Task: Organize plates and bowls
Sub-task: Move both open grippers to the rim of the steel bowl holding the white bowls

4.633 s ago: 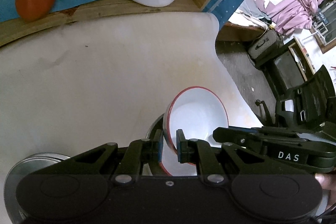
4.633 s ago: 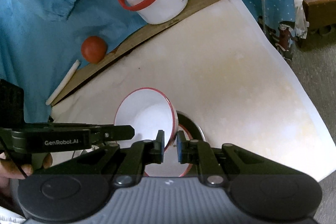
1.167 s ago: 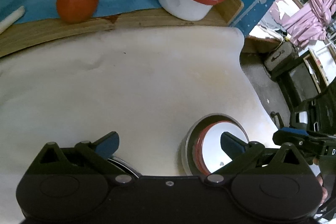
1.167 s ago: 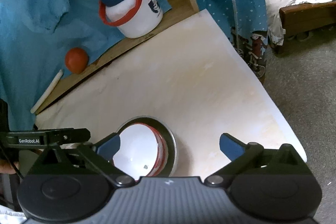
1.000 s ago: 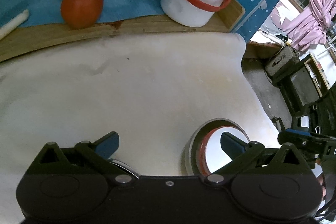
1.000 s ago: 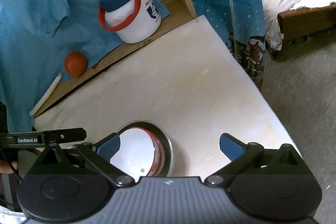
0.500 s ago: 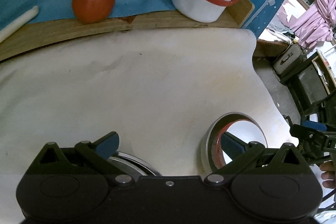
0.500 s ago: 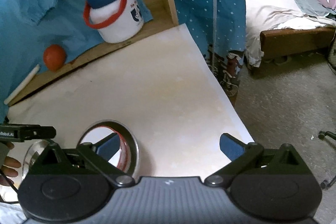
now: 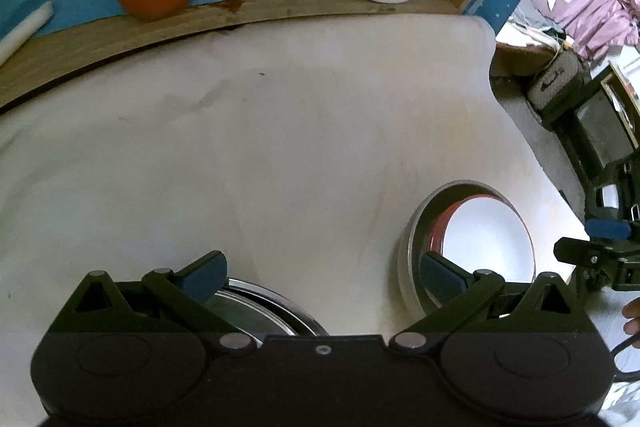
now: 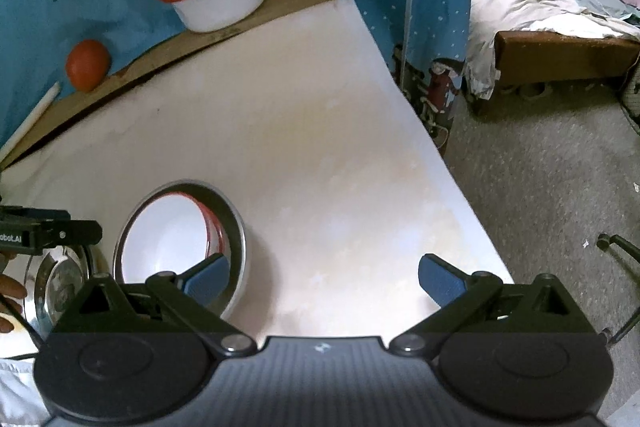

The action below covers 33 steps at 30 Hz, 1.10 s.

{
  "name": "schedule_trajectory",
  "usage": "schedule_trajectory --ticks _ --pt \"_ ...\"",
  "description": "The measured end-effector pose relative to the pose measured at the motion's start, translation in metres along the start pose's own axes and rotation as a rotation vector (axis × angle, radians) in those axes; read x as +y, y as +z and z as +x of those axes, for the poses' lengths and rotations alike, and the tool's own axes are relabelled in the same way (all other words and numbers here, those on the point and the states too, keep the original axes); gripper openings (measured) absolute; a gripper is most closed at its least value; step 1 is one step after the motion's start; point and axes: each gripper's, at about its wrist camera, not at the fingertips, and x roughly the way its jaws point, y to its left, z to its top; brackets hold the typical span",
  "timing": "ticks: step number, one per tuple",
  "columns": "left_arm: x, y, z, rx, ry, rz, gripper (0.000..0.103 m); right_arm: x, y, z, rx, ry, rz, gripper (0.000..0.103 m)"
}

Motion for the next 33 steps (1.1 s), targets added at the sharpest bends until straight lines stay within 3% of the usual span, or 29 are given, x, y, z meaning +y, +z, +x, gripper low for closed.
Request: schedule_trajectory --ticks 33 --pt "-0.026 0.002 0.026 0.068 0.056 0.170 0.102 0.003 0.001 0.027 0.090 0.012 -0.033 0.103"
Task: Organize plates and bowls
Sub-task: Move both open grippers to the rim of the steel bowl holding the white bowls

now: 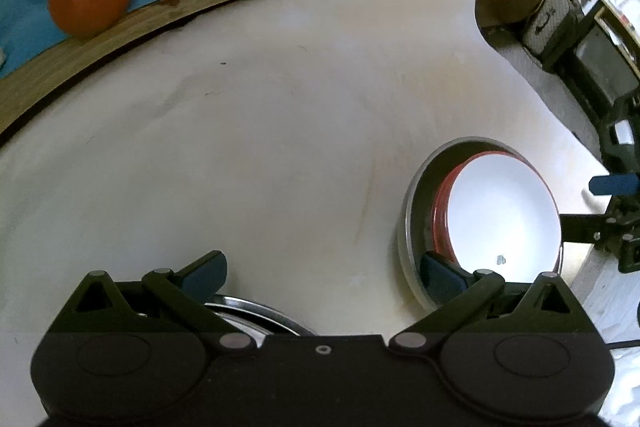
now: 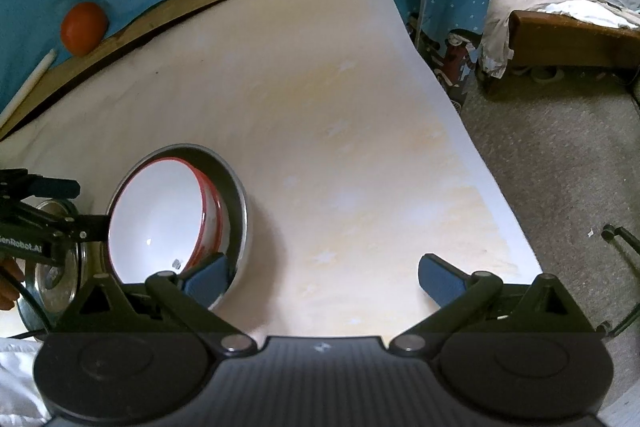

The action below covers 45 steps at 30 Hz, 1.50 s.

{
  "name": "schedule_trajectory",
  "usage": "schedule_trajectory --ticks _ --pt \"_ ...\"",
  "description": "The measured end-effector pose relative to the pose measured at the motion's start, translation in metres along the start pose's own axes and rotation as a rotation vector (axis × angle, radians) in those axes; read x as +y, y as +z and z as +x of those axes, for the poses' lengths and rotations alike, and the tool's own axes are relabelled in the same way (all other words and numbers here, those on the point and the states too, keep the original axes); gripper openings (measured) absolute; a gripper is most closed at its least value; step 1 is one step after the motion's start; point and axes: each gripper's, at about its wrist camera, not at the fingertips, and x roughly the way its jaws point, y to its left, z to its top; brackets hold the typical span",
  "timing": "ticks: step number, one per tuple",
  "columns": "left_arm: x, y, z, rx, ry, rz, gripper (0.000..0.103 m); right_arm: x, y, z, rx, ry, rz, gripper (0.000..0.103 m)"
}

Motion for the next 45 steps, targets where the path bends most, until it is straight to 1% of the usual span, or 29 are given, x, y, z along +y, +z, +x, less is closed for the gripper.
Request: schedule_trajectory --ticks 14,27,34,41,45 --pt "-0.007 0.002 0.008 0.023 0.019 0.040 0.102 0.000 0.002 0.006 0.019 0.005 -0.017 0.103" --pt "-0.008 0.004 0.009 0.037 0.023 0.037 0.102 0.006 0.003 0.011 0.028 -0.013 -0.061 0.103" --pt "-0.008 0.006 0.011 0.045 0.028 0.041 0.102 0.006 0.005 0.013 0.041 -0.009 -0.060 0.102" --pt "-0.009 0.006 0.010 0.047 0.031 0.041 0.102 0.007 0.003 0.013 0.044 0.008 -0.050 0.095" --pt "-0.009 0.006 0.010 0.046 0.025 0.037 0.100 0.006 0.003 0.012 0.041 0.025 -0.049 0.090"
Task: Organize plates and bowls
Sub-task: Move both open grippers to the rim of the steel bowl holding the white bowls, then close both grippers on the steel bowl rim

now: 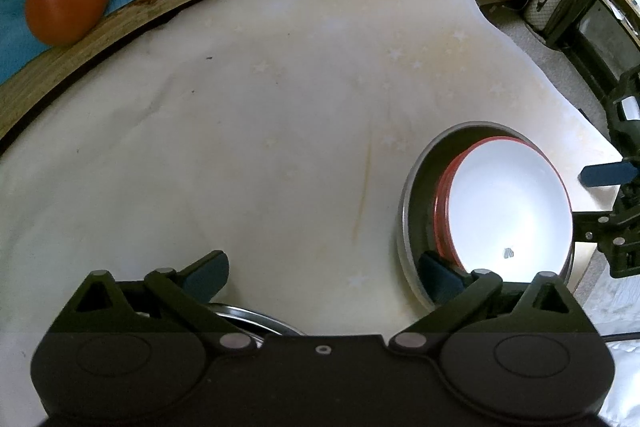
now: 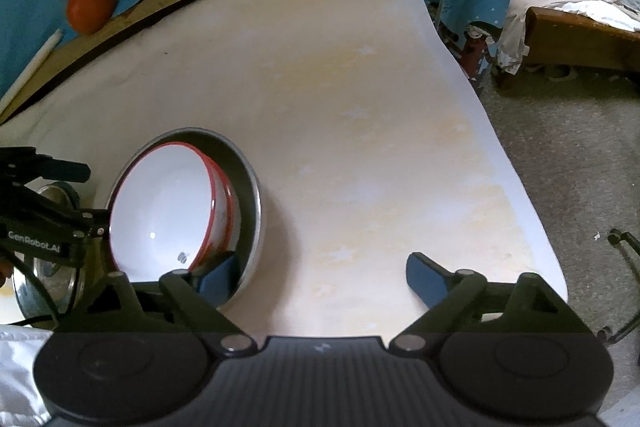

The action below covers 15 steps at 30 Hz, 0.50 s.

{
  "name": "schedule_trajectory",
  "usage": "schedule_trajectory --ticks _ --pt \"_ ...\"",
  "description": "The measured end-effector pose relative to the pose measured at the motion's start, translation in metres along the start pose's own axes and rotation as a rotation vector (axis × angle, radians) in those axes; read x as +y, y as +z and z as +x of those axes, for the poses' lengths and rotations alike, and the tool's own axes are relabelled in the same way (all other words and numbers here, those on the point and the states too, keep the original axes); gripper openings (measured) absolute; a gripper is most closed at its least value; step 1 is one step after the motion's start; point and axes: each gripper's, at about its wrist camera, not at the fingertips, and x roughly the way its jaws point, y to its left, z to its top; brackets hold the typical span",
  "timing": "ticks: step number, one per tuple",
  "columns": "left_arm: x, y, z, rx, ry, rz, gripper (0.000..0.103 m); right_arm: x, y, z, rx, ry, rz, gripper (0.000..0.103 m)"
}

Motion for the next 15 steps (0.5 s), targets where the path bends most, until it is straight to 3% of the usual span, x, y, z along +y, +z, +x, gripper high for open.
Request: schedule_trajectory --ticks 15 --pt "-0.0002 -0.0019 -0.0025 -0.006 -0.020 -0.011 0.091 0.0048 -0.0043 -0.0067 -0.022 0.064 0.001 0.069"
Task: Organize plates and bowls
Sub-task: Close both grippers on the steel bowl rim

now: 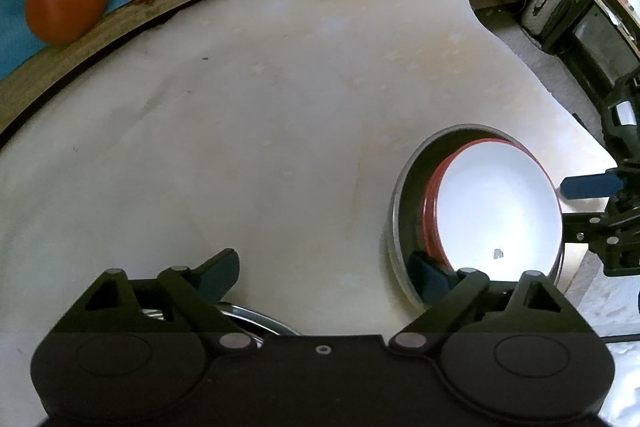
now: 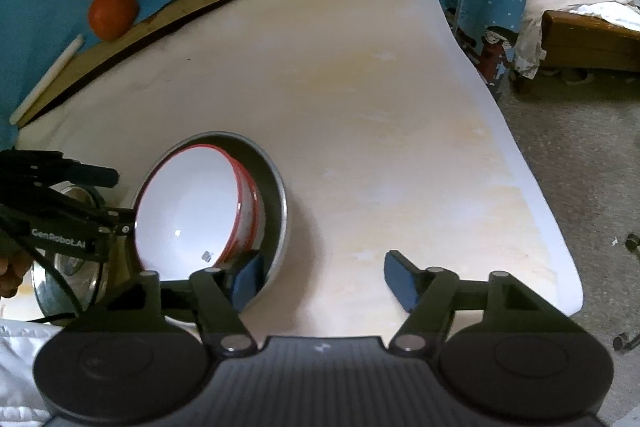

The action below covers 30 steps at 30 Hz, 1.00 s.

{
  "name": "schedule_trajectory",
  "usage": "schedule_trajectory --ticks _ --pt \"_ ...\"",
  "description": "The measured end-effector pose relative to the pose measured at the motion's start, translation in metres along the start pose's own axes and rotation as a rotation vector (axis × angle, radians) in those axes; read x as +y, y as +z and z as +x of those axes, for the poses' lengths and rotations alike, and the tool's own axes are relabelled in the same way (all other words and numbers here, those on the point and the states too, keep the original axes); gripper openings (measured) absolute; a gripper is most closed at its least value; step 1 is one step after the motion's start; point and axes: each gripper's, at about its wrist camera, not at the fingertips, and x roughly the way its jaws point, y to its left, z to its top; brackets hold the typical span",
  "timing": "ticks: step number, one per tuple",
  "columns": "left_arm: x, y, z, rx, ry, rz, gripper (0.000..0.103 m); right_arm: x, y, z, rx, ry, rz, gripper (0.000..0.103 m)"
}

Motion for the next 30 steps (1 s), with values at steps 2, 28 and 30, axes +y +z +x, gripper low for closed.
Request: schedule_trajectory --ticks 2,28,30 --pt "0.000 0.000 0.000 -0.002 -0.003 0.002 0.089 0.000 -0.001 0.000 -0.002 0.008 0.004 0.066" --pt "-0.009 -0.005 -0.009 -0.032 -0.122 -0.012 0.038 -0.002 -0.009 -0.002 -0.022 0.126 0.062 0.030" --pt "-0.009 -0.005 -0.009 -0.033 -0.132 -0.015 0.033 -0.001 -0.010 -0.003 -0.026 0.149 0.056 0.023"
